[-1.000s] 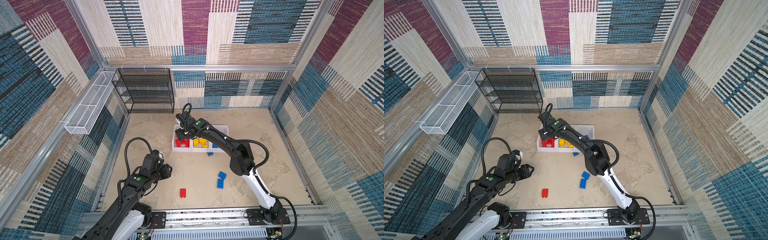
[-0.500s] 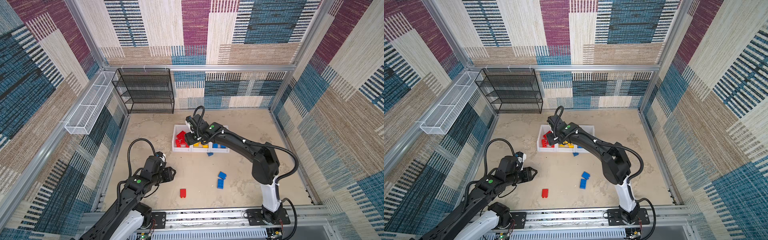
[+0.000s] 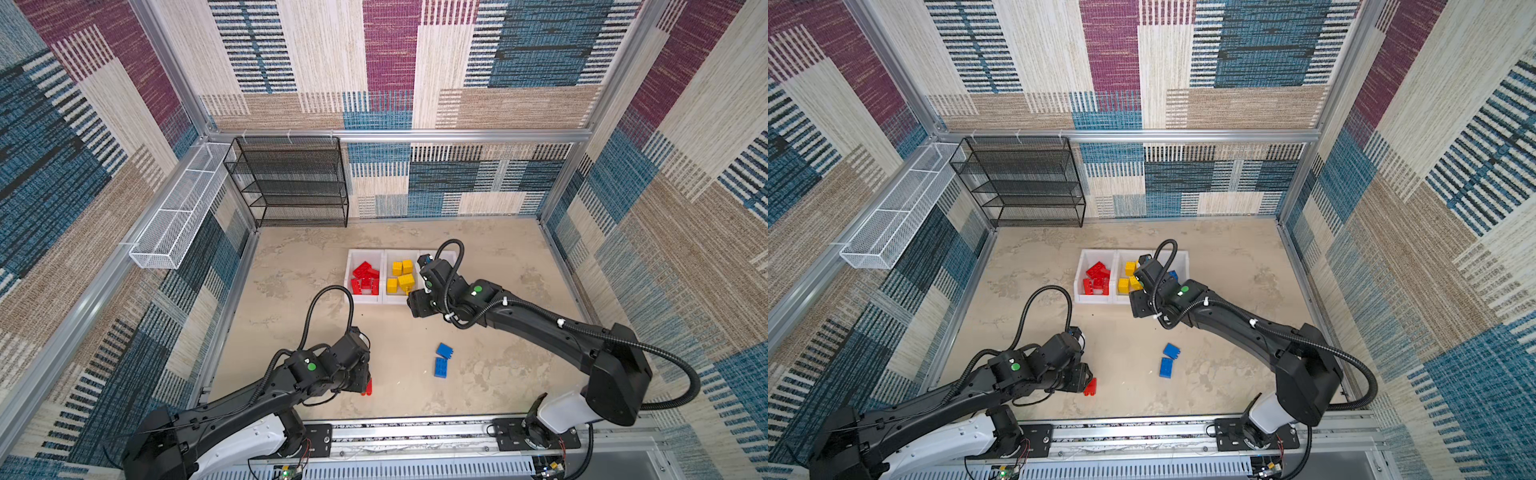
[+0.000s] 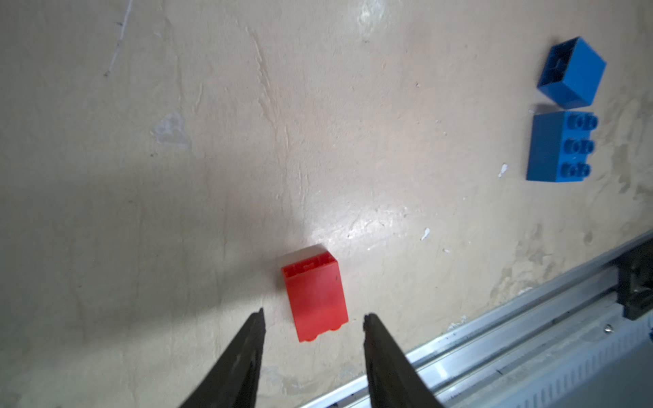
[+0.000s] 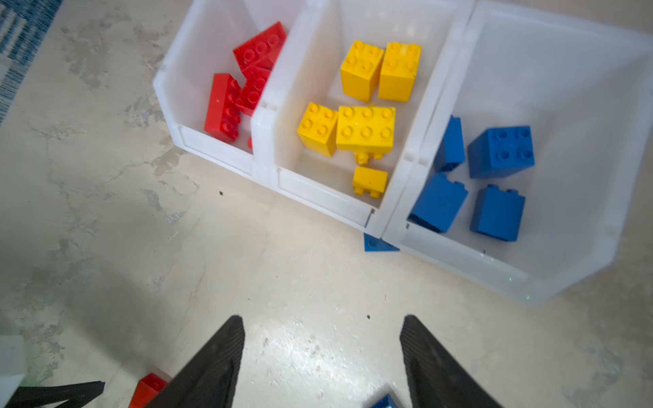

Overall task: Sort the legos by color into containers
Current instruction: 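Withdraw the right gripper while the left gripper lowers to the nearest red brick, then close the left gripper on the red brick and lift it toward the bin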

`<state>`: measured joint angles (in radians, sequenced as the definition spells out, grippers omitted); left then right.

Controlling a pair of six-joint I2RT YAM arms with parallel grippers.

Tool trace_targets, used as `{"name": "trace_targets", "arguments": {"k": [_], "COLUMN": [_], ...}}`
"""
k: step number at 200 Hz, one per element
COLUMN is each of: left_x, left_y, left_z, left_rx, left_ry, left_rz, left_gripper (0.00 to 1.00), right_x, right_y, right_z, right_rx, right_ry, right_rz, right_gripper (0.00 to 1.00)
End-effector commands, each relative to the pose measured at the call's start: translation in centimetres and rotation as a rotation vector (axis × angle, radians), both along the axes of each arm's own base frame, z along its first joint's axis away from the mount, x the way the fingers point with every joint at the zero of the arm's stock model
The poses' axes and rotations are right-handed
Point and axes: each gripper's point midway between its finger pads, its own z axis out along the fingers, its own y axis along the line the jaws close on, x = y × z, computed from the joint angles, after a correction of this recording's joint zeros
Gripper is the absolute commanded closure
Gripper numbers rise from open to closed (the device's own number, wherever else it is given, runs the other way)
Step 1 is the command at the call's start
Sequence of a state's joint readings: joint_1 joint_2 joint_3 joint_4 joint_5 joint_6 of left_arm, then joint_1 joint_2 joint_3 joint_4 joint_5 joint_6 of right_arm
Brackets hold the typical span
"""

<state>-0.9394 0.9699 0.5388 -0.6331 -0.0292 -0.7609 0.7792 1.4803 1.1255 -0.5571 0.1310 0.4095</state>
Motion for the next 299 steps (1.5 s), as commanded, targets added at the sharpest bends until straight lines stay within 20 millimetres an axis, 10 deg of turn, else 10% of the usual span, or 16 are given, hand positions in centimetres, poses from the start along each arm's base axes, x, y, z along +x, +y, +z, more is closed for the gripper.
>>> {"name": "trace_targets", "arguments": {"k": [1, 162, 241, 299], "left_x": [0.0, 0.0, -0.1, 2.7], "left_y": [0.5, -1.7, -1.9, -4.2], "left_z": [-0.4, -3.0, -4.4, -0.5], "left_rx": [0.047, 0.162, 0.222, 0.164], "left_ry": [0.005, 0.066, 0.091, -0.035], "left_rz": [0.057, -0.006, -0.053, -0.115], "left_gripper": [0.49, 0.49, 0.7, 0.72], "right_x": [0.1, -1.6, -1.8, -1.7], "right_y": [-1.0, -2.2, -2.5, -2.6], "right_z": [0.1, -2.5, -2.8, -2.0], "right_rx": [0.043, 0.079, 0.074, 0.079], "right_ry": [-0.018, 0.022, 0.025, 0.015], "right_rz": [-0.072, -0.098, -0.102, -0.112], "right_gripper": [0.27, 0.27, 0.28, 0.29]}}
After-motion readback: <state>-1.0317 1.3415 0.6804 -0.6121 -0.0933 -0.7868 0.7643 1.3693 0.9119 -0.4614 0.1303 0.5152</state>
